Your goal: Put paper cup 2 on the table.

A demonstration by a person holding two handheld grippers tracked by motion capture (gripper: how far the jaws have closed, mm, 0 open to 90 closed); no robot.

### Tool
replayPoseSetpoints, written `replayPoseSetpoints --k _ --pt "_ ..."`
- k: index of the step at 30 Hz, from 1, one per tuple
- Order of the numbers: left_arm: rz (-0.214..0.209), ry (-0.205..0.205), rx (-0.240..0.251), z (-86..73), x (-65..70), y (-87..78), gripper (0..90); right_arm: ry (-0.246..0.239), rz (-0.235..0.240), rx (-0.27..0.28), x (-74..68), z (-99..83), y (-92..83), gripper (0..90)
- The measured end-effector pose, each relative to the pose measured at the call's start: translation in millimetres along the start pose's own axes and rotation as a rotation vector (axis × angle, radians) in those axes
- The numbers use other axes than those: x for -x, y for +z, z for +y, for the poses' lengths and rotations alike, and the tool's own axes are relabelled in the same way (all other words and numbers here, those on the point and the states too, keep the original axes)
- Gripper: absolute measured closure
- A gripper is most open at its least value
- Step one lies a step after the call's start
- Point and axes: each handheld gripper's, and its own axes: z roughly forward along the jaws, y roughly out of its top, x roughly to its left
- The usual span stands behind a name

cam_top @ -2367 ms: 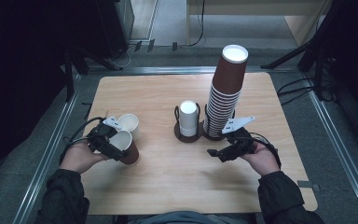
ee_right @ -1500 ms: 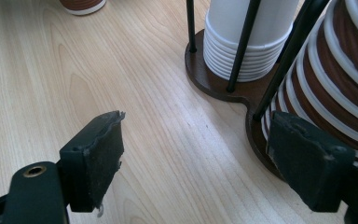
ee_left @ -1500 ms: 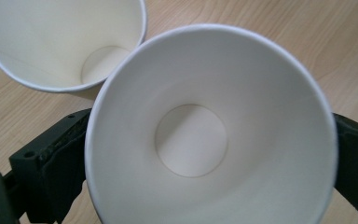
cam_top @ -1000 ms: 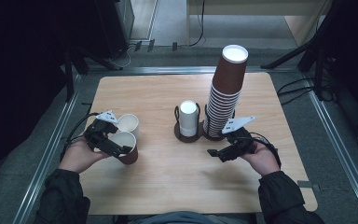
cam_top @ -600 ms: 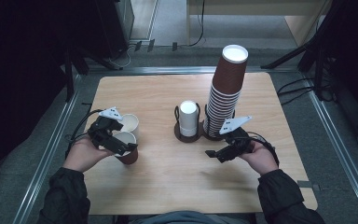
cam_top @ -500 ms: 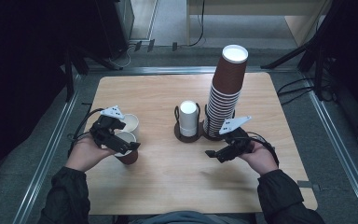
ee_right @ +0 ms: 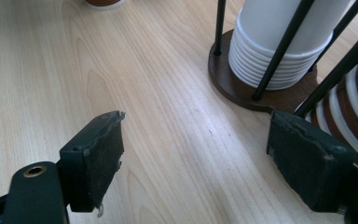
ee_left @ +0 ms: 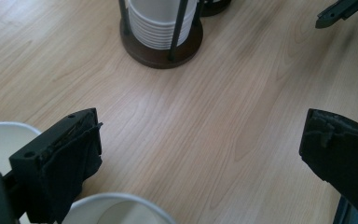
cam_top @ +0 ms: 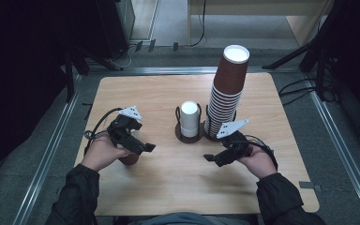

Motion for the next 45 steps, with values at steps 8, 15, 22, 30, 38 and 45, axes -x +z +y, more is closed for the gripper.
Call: replayPoseSetpoints --k 8,15,22,30,38,45 --pt "-0.038 0.032 -0.023 9.8 13.9 17.9 0.0 -0.007 0.001 0.0 -3.5 -0.8 -1.2 19.1" --pt "-0.068 0.049 -0.024 16.9 26.3 29.9 0.0 -0.01 0.003 0.004 -6.1 -0.3 -2.6 19.0" --pt "-0.09 0.057 -0.034 19.0 37.6 41.2 0.0 -0.011 0.003 0.006 -6.3 -1.0 -4.0 19.1" --pt "-0.054 0.062 -0.002 18.4 48.9 55.9 0.0 -0.019 0.004 0.005 -6.8 -0.6 -3.2 19.0" --pt "-0.041 0.08 -0.003 17.2 58.2 72.1 0.0 -0.022 0.006 0.004 -7.3 -0.5 -2.9 19.1" --pt "-0.038 0.086 0.0 14.7 62.9 83.8 0.0 -0.017 0.007 -0.002 -8.0 -0.4 -2.3 19.1"
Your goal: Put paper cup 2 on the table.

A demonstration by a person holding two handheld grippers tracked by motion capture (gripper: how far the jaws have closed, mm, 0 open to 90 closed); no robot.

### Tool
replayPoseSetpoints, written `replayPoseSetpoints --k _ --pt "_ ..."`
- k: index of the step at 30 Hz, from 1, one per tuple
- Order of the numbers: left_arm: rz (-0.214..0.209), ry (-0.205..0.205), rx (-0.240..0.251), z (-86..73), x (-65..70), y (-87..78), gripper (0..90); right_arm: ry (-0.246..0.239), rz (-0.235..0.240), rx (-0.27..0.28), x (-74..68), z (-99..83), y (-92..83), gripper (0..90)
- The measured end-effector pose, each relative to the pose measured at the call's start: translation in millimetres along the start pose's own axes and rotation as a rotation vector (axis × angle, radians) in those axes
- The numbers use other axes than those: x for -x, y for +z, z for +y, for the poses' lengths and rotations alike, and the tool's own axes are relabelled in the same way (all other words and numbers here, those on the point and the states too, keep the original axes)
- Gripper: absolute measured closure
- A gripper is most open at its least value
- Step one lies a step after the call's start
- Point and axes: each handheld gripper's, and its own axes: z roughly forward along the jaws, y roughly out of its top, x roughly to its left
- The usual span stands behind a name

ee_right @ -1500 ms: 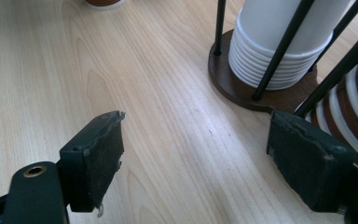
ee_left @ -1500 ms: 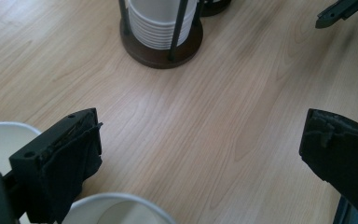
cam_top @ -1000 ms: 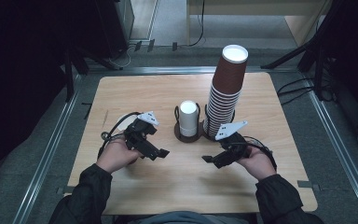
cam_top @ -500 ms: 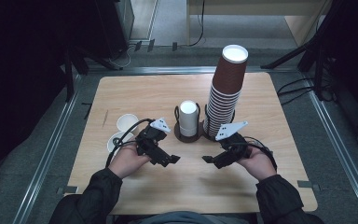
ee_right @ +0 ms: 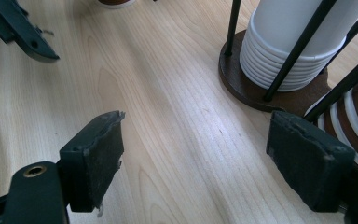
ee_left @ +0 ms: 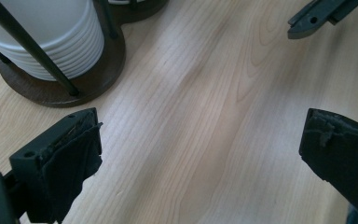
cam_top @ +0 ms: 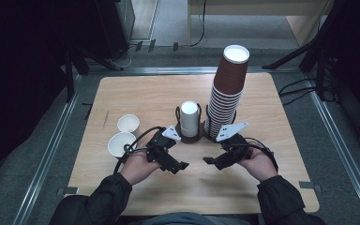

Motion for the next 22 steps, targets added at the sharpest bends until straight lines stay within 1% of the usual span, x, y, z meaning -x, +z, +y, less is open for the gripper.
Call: replayPoseSetpoints --k 4,6,8,10,14,19,22 --pt "0.028 -0.001 0.021 -1.0 0.4 3.6 0.0 -0.001 0.003 -0.005 -0.3 -0.4 1.2 19.0" --pt "0.032 0.003 0.023 -1.6 -0.3 4.9 0.0 -0.002 0.005 -0.003 -0.3 -0.3 1.7 19.1" --pt "0.033 -0.006 0.028 -2.6 -0.4 6.7 0.0 -0.002 0.006 -0.006 -0.2 -0.2 2.1 19.1" --pt "0.04 -0.004 0.025 -3.7 -0.8 8.2 0.0 -0.002 0.009 -0.009 -0.4 -0.2 2.9 19.1" --pt "0.041 -0.008 0.024 -4.9 -1.2 10.0 0.0 -0.008 0.012 -0.013 -1.2 0.2 4.0 19.1" --pt "0.047 0.0 0.025 -5.6 -0.6 11.6 0.0 -0.012 0.015 -0.018 -1.6 0.5 5.5 19.1" --pt "0.043 0.0 0.023 -6.0 -0.4 12.6 0.0 -0.014 0.018 -0.02 -1.7 0.7 6.0 19.1"
